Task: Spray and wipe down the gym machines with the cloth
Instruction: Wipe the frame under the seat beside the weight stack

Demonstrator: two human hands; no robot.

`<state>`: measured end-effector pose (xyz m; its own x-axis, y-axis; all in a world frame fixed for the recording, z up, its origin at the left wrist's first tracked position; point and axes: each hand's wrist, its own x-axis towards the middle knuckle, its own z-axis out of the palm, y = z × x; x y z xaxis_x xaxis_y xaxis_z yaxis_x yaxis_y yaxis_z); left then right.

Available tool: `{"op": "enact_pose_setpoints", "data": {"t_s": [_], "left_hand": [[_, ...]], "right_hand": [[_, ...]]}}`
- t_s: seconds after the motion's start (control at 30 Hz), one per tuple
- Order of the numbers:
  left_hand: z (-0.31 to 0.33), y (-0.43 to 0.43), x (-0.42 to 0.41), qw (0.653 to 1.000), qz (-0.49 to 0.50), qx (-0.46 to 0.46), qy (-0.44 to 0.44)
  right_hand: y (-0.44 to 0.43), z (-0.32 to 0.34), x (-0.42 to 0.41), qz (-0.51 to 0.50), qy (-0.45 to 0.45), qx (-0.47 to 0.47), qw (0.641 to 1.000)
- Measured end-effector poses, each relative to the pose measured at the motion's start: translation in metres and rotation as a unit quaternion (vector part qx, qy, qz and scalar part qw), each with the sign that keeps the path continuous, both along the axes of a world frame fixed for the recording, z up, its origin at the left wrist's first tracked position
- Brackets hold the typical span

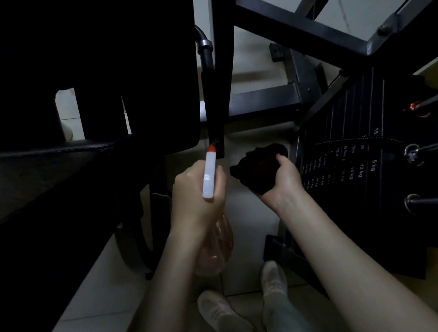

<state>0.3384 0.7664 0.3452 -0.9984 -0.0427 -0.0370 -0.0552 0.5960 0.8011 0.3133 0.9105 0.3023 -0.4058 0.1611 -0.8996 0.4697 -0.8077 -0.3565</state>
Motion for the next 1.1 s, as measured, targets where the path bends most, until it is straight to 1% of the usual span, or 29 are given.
{"op": "enact_pose_setpoints", "data": {"t_s": [0.2, 0.37, 0.43, 0.63, 0.87, 1.0, 1.1], "left_hand": [[-0.003, -0.004, 0.015, 1.0, 0.013, -0.027, -0.001], [-0.002, -0.005, 0.023, 0.999, 0.03, -0.03, -0.031], [-0.001, -0.004, 0.025, 0.999, 0.026, -0.024, -0.026], [0.022, -0.001, 0.008, 0.998, 0.005, -0.029, 0.06], [0.052, 0.007, -0.053, 0.989, 0.039, -0.035, 0.138], [0.067, 0.005, -0.084, 0.977, 0.071, -0.045, 0.195], [0.08, -0.001, -0.096, 0.967, 0.108, -0.035, 0.226]], "right_hand": [[0.0, 0.004, 0.008, 0.0, 0.0, 0.007, 1.0], [-0.001, 0.004, 0.015, 0.01, -0.016, 0.006, 1.0], [-0.001, 0.004, 0.017, 0.01, -0.02, 0.006, 1.0], [-0.002, 0.007, 0.019, 0.004, -0.02, 0.012, 1.0], [-0.008, 0.014, 0.003, 0.014, -0.026, 0.024, 0.999], [-0.008, 0.025, -0.008, 0.026, -0.024, 0.029, 0.999], [-0.006, 0.032, -0.017, 0.033, -0.015, 0.032, 0.999]]}}
